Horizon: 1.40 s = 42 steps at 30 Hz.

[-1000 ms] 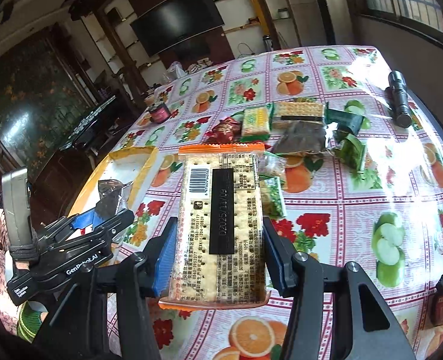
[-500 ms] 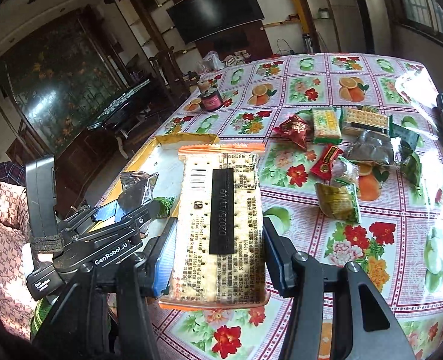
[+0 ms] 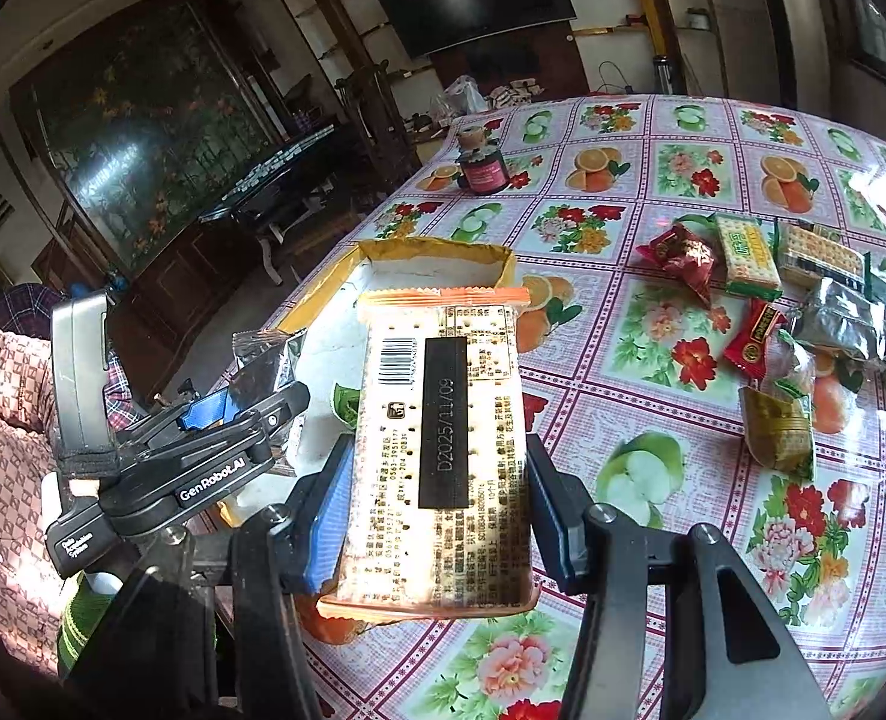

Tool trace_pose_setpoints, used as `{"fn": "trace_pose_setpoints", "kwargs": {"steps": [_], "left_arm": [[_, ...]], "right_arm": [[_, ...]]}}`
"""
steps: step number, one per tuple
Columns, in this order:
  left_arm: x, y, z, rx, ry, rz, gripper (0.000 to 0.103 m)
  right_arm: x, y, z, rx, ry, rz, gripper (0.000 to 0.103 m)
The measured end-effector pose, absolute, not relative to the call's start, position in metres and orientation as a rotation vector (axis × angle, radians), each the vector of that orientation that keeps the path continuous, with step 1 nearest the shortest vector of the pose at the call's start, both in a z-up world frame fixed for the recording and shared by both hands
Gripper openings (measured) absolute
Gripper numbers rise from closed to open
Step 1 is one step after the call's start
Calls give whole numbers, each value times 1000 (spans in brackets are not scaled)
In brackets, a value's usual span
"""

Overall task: Organize snacks
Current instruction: 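Carry both packets into the yellow tray and open both tools to release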

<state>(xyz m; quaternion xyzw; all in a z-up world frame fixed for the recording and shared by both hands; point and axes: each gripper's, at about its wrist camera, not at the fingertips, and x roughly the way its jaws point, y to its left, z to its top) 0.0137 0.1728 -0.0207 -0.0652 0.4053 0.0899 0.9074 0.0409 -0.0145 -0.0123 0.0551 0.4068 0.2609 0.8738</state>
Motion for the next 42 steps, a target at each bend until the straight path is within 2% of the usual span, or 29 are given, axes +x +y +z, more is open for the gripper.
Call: {"fn": "trace_pose_setpoints", "kwargs": {"steps": [20, 27, 35, 42], "left_arm": [[21, 186, -25, -148, 853, 203, 60], [53, 197, -26, -169, 905, 160, 60], [79, 214, -45, -203, 983, 192, 60], [83, 217, -50, -220, 1018, 196, 60]], "right_arm": [[62, 7, -13, 119, 868, 581, 53], [104, 41, -11, 128, 899, 628, 53], [163, 90, -44, 47, 990, 587, 53], [179, 100, -67, 30, 1049, 579, 53]]}}
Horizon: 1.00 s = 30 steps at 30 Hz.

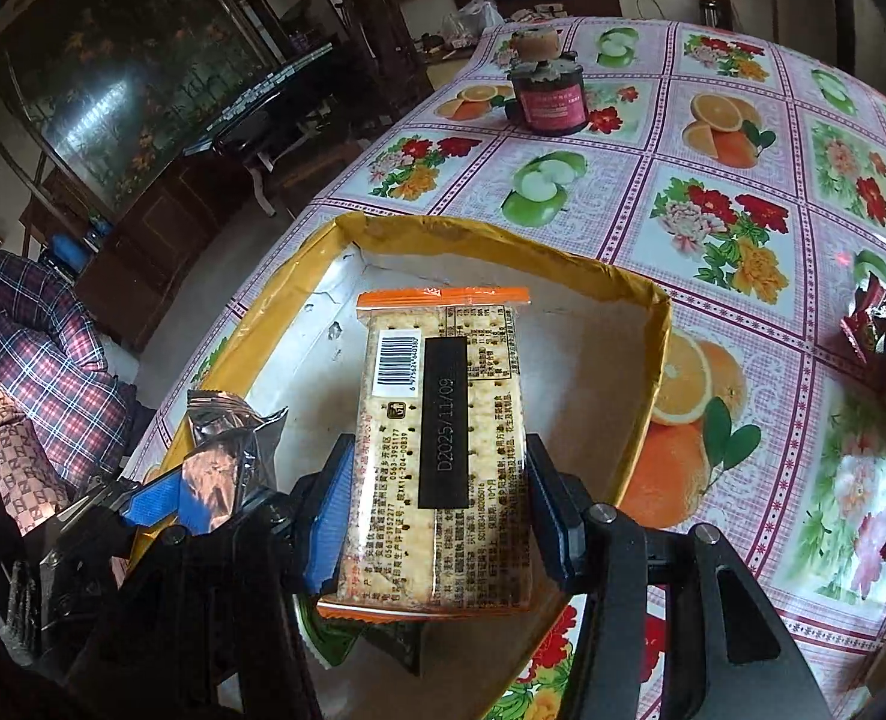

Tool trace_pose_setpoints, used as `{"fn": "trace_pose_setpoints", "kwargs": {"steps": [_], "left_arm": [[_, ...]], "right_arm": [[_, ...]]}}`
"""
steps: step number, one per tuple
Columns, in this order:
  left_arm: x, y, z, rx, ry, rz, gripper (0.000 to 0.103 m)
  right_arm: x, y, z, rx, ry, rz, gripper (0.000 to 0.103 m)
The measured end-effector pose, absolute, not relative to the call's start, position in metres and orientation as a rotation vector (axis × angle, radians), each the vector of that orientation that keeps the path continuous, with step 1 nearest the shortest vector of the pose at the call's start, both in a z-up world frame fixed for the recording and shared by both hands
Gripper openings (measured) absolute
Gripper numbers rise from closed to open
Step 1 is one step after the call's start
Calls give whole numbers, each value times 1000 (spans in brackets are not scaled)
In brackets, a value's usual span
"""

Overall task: Organize snacks
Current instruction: 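Carry both packets into the yellow tray and open both tools to release, then withdraw both tools from the tray back toward the remaining snacks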

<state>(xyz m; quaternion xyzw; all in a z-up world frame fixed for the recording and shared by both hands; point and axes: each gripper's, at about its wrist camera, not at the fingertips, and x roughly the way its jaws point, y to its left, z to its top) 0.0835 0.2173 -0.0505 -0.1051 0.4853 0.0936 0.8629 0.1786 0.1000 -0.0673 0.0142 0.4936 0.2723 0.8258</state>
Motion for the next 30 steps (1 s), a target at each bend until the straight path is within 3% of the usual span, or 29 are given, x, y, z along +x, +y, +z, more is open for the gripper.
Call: {"fn": "trace_pose_setpoints", "kwargs": {"steps": [10, 15, 30], "left_arm": [[87, 217, -56, -221, 1063, 211, 63], [75, 205, -47, -220, 1024, 201, 71], [29, 54, 4, -91, 859, -83, 82]], "right_arm": [[178, 98, -66, 33, 1053, 565, 53], [167, 73, -48, 97, 1018, 558, 53], [52, -125, 24, 320, 715, 299, 55]]}}
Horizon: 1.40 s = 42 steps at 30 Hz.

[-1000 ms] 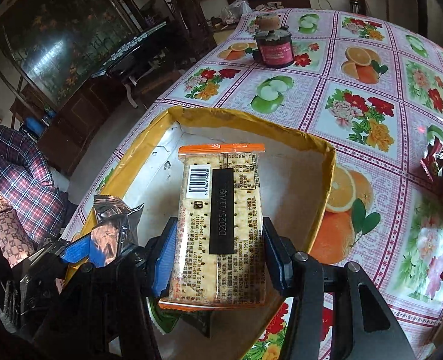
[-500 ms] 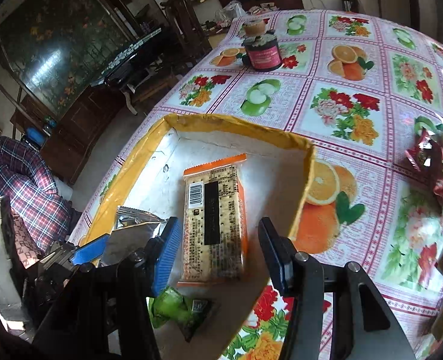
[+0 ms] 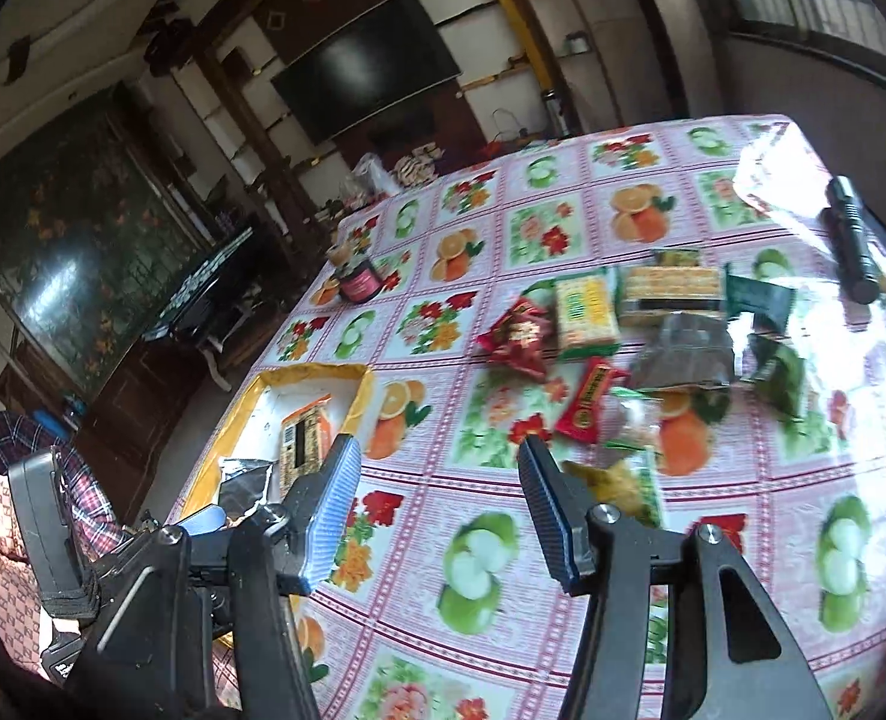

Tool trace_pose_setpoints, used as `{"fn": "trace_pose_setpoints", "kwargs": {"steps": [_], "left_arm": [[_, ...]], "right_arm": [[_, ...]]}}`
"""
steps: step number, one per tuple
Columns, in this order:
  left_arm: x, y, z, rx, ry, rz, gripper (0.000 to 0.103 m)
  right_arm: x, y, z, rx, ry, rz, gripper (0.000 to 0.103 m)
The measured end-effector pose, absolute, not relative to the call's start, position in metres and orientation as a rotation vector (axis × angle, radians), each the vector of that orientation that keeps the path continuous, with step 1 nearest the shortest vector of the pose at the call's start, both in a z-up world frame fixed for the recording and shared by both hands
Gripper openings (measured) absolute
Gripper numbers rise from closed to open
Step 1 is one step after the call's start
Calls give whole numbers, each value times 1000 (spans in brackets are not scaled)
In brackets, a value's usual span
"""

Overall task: Organize snacks
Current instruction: 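Withdraw both tools from the tray back toward the remaining snacks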

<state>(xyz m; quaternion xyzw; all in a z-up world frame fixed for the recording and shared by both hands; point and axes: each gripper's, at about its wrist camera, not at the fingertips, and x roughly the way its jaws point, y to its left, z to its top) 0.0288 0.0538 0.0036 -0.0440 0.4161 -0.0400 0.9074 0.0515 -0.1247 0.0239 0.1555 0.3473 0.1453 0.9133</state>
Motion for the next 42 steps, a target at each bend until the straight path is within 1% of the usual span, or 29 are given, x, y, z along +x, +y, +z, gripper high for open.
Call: {"fn": "trace_pose_setpoints", "kwargs": {"steps": [6, 8, 10, 11, 12, 21, 26, 28, 30, 32, 42], "left_arm": [[25, 6, 2, 1, 853, -121, 82], [23, -5, 2, 29, 846, -119, 82], [23, -15, 1, 51, 834, -119, 87], [24, -19, -2, 60, 832, -114, 92], [26, -25, -7, 70, 833, -107, 94], [67, -69, -61, 169, 946, -68, 94], [87, -76, -81, 183, 1001, -50, 94], [87, -74, -81, 163, 991, -58, 94], [91, -72, -85, 134, 1007, -62, 103], [93, -61, -90, 19, 1025, -85, 103], [90, -57, -90, 14, 1011, -41, 103]], "right_arm": [[15, -177, 28, 348, 656, 196, 56], [6, -189, 29, 356, 641, 173, 58], [0, -199, 27, 355, 630, 145, 59], [-2, -203, 25, 354, 627, 133, 60], [-5, -208, 23, 357, 626, 124, 60], [-14, -223, 9, 392, 650, 118, 60], [-14, -223, 5, 391, 660, 128, 60], [-12, -222, 5, 393, 663, 132, 60], [-11, -221, 4, 391, 664, 134, 60], [-9, -221, 4, 395, 665, 137, 60], [-4, -230, -6, 413, 679, 135, 60]]}}
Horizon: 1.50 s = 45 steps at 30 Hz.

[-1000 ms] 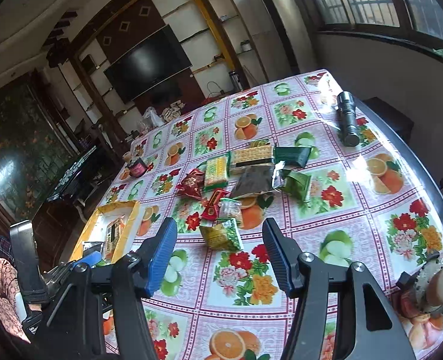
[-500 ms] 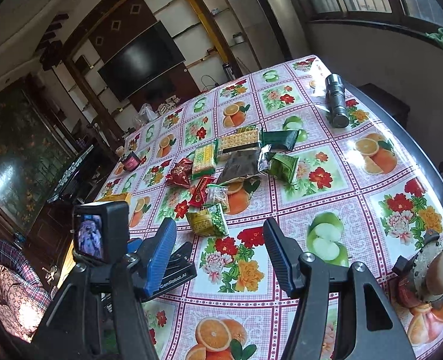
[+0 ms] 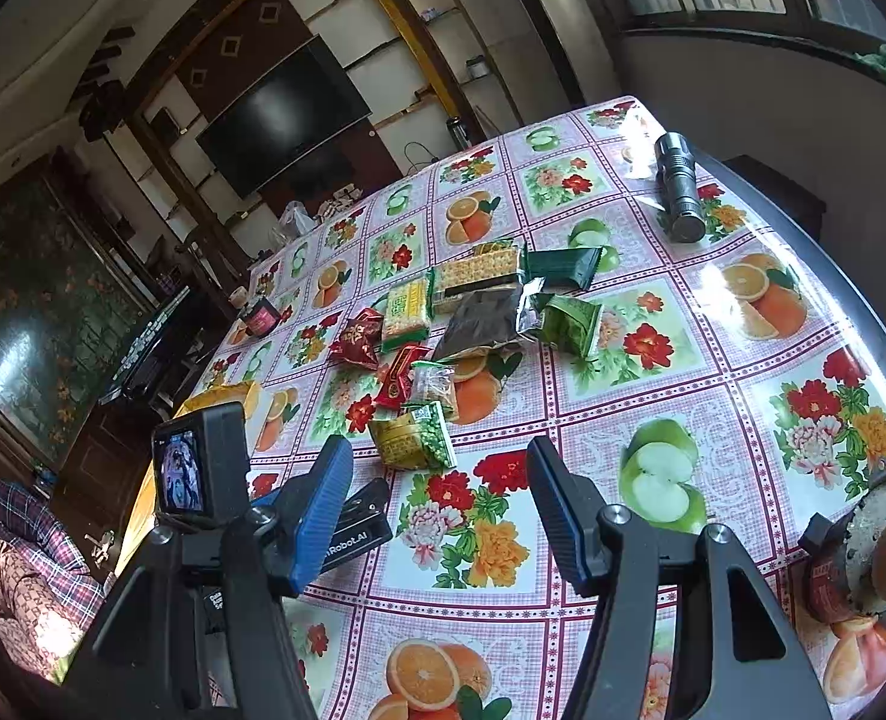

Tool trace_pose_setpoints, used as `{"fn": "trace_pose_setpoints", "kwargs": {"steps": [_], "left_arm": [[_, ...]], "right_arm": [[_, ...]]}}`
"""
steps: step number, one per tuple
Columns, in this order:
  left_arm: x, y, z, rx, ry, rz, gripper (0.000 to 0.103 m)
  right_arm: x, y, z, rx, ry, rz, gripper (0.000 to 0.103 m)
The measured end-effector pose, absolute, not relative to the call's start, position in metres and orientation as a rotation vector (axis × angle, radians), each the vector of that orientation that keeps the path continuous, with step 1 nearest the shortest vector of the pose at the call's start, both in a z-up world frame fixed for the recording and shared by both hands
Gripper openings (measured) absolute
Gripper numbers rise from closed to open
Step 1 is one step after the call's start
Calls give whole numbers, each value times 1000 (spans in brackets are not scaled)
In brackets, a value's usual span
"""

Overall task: Organize snacks
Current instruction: 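Withdraw both tools from the tray back toward the remaining snacks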

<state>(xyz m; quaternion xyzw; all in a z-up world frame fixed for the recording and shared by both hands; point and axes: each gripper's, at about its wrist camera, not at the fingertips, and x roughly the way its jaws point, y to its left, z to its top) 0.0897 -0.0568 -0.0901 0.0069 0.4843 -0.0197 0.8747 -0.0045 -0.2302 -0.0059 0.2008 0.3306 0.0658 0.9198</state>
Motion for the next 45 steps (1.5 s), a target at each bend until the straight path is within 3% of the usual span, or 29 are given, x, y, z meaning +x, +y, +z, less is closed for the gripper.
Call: {"fn": "trace_pose_setpoints", "kwargs": {"steps": [6, 10, 19, 26, 31, 36, 41, 45], "left_arm": [[89, -57, -90, 15, 1011, -41, 103], [92, -59, -90, -12, 999, 10, 103], [116, -70, -92, -53, 957, 88, 103], [127, -76, -93, -7, 963, -11, 103], [132, -80, -86, 88, 1149, -247, 103], [119, -66, -80, 48, 1075, -344, 102], [69, -23, -18, 19, 767, -240, 103], [84, -14, -11, 160, 793, -132, 103]], "right_arm": [[-7, -240, -12, 461, 689, 111, 60], [-21, -255, -14, 548, 643, 55, 74], [-29, -268, -17, 669, 660, 81, 78], [-62, -274, 26, 669, 533, 154, 78], [-94, -269, 70, 540, 454, 178, 80], [-83, -251, 68, 408, 448, 135, 81], [-45, -238, 37, 320, 570, 72, 81], [-7, -225, 8, 261, 671, 82, 81]]}}
